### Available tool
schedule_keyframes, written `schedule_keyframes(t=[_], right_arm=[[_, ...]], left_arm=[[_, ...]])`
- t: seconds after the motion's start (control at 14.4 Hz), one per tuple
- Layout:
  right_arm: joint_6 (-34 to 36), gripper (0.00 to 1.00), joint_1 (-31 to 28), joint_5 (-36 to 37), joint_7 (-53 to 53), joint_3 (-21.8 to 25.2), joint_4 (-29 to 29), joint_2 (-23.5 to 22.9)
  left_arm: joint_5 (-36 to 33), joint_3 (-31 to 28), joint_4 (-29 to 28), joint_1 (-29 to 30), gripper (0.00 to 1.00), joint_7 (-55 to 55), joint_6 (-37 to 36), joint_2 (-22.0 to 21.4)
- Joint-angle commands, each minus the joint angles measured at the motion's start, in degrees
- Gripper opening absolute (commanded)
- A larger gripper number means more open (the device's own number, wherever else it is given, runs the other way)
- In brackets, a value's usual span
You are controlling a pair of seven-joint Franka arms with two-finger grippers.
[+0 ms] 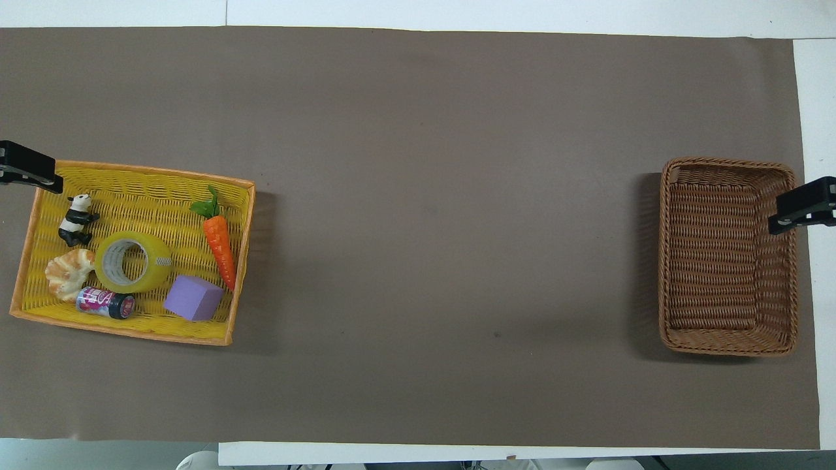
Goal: Move tape to another basket
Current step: 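Move the left gripper down into the yellow basket toward the tape roll, then lower the left gripper onto the tape roll rim and close on it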
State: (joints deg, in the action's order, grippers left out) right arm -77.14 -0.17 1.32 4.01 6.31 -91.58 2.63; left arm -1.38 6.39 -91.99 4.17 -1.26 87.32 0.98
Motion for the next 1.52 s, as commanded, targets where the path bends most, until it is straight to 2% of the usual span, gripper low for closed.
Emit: schedule_keyframes(t=[0.0, 0.28, 0.42, 0.48, 0.62, 0.69, 0.76, 1.04, 1.32, 1.45], right_arm=[[-1.17, 1.0, -0.09, -0.01, -1.11, -0.07, -1.76, 1.41], [-1.17, 1.0, -0.09, -0.01, -1.11, -0.07, -1.76, 1.41], [-1.17, 1.0, -0.09, -0.09, -1.11, -0.07, -1.76, 1.41], [-1.17, 1.0, -0.09, -0.09, -1.11, -0.07, -1.76, 1.41], [-1.17, 1.0, -0.09, -0.09, -1.2, -0.07, -1.76, 1.41], [-1.17, 1.0, -0.09, -0.09, -1.11, -0.07, -1.76, 1.41], [-1.17, 1.0, -0.09, -0.01, -1.11, -0.07, -1.76, 1.41], [-1.17, 1.0, -0.09, -0.09, -1.11, -0.07, -1.76, 1.41], [-1.17, 1.0, -0.09, -0.01, -1.11, -0.07, -1.76, 1.41], [-1.17, 1.0, -0.09, -0.01, -1.11, -0.07, -1.76, 1.41]], left_arm=[[-0.03, 0.11, -2.4, -0.48, 1.0, -0.5, 0.14, -1.86], [-0.03, 0.02, -3.45, -0.48, 1.0, -1.12, -0.13, -2.47], [-0.03, 0.11, -7.82, 0.04, 1.0, -1.2, 1.18, -4.4], [-0.03, 0.11, -12.72, 0.22, 1.0, -0.94, 3.71, -6.76], [-0.03, -0.15, -29.3, 0.31, 1.0, -0.5, 18.77, -14.39], [-0.03, -0.24, -35.82, 0.48, 1.0, -0.33, 24.51, -16.87], [-0.03, -0.24, -39.19, 2.66, 1.0, -0.15, 26.74, -18.11], [-0.03, -0.24, -39.49, 7.76, 1.0, 1.51, 30.54, -15.75], [-0.03, -0.24, -40.63, 7.7, 1.0, 1.17, 31.94, -12.95], [-0.03, -0.24, -42.12, 7.43, 1.0, 1.17, 35.01, -11.28]])
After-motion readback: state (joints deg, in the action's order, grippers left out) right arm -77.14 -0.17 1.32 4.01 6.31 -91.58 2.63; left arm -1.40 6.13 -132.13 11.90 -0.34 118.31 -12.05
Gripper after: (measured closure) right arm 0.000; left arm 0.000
